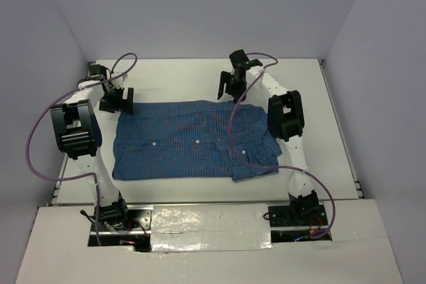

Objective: Fold and stack the long sleeve shirts
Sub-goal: Fold the shirt

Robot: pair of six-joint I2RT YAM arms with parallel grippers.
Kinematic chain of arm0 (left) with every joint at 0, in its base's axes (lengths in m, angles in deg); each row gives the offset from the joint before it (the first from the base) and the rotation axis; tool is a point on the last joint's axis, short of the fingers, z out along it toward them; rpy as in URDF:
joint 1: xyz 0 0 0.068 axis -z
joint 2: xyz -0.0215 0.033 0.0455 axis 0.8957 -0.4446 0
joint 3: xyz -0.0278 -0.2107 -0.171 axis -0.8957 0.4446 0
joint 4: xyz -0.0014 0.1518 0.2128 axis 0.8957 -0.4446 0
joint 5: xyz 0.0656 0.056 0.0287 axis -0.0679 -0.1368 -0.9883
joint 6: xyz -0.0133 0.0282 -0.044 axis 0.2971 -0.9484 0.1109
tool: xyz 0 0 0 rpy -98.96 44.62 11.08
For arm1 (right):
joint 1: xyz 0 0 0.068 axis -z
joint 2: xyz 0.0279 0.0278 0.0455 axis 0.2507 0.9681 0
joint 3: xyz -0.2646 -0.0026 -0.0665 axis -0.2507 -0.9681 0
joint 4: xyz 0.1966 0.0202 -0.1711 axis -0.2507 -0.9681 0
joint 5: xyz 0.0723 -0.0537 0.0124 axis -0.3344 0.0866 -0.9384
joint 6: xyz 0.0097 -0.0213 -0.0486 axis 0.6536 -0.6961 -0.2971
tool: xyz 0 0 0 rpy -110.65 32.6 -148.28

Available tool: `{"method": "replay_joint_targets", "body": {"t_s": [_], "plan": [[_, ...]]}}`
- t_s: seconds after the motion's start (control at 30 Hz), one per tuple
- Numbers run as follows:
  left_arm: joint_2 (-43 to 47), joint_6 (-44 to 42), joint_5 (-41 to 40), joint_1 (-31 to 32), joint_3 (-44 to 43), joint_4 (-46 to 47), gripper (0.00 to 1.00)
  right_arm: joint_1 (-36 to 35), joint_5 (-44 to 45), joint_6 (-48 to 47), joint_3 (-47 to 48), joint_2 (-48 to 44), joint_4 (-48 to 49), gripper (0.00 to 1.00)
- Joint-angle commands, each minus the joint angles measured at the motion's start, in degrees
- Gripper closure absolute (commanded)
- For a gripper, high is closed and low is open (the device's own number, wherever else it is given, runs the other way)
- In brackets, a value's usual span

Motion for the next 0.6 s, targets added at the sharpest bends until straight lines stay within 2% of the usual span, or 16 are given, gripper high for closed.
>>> {"method": "replay_joint_targets", "body": {"t_s": [0.0, 0.27, 0.37, 0.4, 0.43, 0.47, 0.5, 0.57], "plan": [[-1.0, 0.9, 3.0, 1.7, -0.1, 3.1, 0.01, -0.1, 1.3, -0.9, -3.9, -1.4, -1.3, 0.23], [-5.6, 2.3, 1.8, 3.3, -1.2, 4.9, 0.03, -0.5, 7.0, -3.2, -5.8, -4.9, -2.8, 0.24], [-6.7, 1.9, 3.1, 3.5, -1.9, 4.6, 0.14, -0.7, 8.1, -4.3, -5.6, -4.2, -3.7, 0.4], [-6.8, 1.6, 4.1, 3.6, -1.8, 4.5, 0.21, -0.8, 7.4, -4.4, -6.0, -3.8, -3.7, 0.56], [-6.6, 1.4, 6.2, 3.6, -1.6, 4.4, 0.42, -0.8, 5.4, -4.6, -6.6, -3.7, -3.5, 0.63], [-6.3, 1.1, 7.4, 3.8, -0.8, 4.3, 0.53, -0.8, 4.6, -4.6, -7.5, -3.9, -3.2, 0.71], [-5.4, 0.8, 8.5, 3.8, -0.5, 4.2, 0.7, -0.8, 3.9, -4.5, -8.0, -4.2, -2.9, 0.87], [-4.5, -0.7, 10.4, 3.7, 0.3, 3.7, 0.85, -0.7, 3.1, -4.1, -8.4, -5.7, -1.5, 1.0]]}}
